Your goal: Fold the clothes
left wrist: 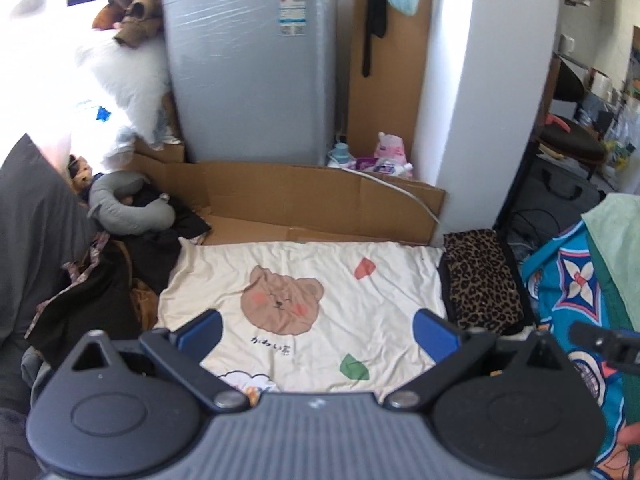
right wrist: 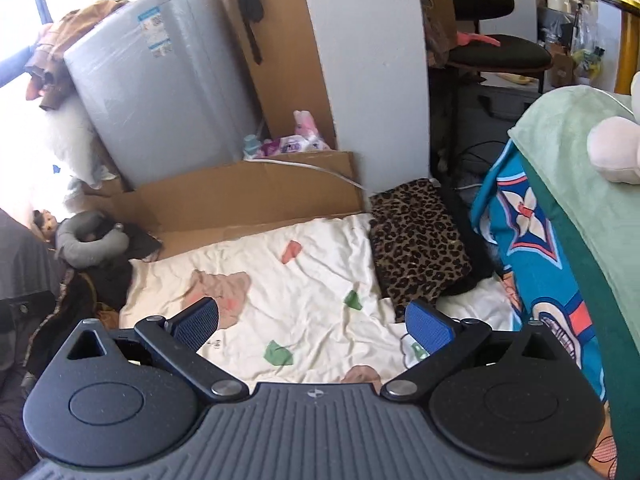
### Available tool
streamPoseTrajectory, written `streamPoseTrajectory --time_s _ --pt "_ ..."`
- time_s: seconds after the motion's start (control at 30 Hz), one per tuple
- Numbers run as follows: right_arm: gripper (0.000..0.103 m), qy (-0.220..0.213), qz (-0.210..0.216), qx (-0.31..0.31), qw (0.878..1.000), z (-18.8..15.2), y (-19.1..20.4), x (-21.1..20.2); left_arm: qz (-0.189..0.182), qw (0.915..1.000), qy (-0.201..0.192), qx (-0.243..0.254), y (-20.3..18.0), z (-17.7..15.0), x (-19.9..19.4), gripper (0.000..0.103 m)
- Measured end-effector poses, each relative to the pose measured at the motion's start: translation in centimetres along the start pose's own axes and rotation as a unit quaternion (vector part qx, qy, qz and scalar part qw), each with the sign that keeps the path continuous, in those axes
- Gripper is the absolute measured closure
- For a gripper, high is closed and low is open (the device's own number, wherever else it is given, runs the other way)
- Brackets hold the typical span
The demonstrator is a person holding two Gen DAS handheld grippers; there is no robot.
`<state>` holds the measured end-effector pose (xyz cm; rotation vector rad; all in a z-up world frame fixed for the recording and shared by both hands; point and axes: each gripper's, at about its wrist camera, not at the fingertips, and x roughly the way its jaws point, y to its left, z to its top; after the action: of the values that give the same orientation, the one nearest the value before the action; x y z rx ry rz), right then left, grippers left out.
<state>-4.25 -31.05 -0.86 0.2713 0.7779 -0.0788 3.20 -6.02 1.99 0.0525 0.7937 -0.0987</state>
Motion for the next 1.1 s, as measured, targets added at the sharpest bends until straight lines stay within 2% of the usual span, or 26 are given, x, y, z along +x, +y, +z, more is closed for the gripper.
streamPoseTrajectory --time_s 0.23,0.33,0.43,0.63,0.8,0.9,1.1 --pt "0.000 0.001 0.009 -0.058 0.998 -1.3 3.6 -2.2 0.023 0.9995 -0.009 -0.022 1.5 -1.6 -2.5 0.000" --pt "0.000 0.004 0.018 -0.069 0.997 -1.8 4.8 -2.5 0.026 0.9993 -0.018 -0.021 1.5 -2.1 -3.6 0.000" --pt "0.001 0.013 0.033 -0.081 0.996 -2.1 6.0 -1.9 0.016 0.9998 -0.009 -0.013 1.5 -2.6 -3.6 0.000" --pt "0.000 0.020 0.045 -0.093 0.994 -3.3 7.6 1.7 0.020 0.9996 0.006 -0.017 1.9 -4.0 -1.7 0.000" --pt "0.001 0.024 0.064 -0.136 0.988 -5.3 9.4 5.6 0.033 0.9983 0.012 -0.047 3.7 -5.3 0.9 0.000" --pt "0.001 0.021 0.061 -0.149 0.987 -6.3 9.8 7.4 0.045 0.9976 0.023 -0.046 4.3 -6.5 2.6 0.000" --pt "0.001 0.022 0.061 -0.159 0.985 -8.4 9.0 8.5 0.075 0.9961 0.027 -0.038 5.0 -8.2 5.1 0.000"
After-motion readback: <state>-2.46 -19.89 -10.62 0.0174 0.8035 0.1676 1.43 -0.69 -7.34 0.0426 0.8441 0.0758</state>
